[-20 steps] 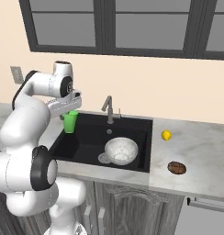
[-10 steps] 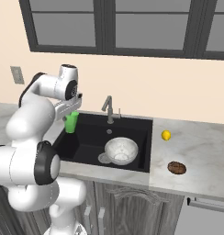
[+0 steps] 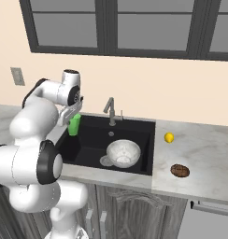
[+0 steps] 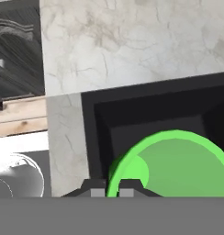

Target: Remove the potato and lemon from the sink. Then move the bowl and cup from the counter to the sink for washing.

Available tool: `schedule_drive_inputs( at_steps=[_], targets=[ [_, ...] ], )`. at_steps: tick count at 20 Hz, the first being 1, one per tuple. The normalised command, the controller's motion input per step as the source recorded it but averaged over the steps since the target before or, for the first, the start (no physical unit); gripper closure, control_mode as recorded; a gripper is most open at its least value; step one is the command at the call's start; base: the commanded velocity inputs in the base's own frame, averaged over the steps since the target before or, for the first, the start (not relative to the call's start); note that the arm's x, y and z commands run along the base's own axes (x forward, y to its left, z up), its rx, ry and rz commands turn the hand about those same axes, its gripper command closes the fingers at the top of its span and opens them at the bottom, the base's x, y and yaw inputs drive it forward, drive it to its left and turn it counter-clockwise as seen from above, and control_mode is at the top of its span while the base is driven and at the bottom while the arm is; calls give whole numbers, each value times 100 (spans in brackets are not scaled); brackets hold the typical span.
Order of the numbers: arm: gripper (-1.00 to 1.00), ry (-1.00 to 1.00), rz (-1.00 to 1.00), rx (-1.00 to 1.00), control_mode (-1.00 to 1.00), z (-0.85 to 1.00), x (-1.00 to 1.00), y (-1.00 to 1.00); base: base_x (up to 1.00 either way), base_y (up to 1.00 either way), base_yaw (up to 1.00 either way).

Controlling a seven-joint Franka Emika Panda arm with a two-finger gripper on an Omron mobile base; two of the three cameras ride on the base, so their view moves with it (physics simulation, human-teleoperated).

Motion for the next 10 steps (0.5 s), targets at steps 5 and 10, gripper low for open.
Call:
schedule_drive_inputs(
  at_steps=[5,10],
  targets=[
    [100,0,9,0,-100,-18,14,0,0,0,0],
    [100,0,6,0,-100,-19,13,-2,0,0,0]
  ],
)
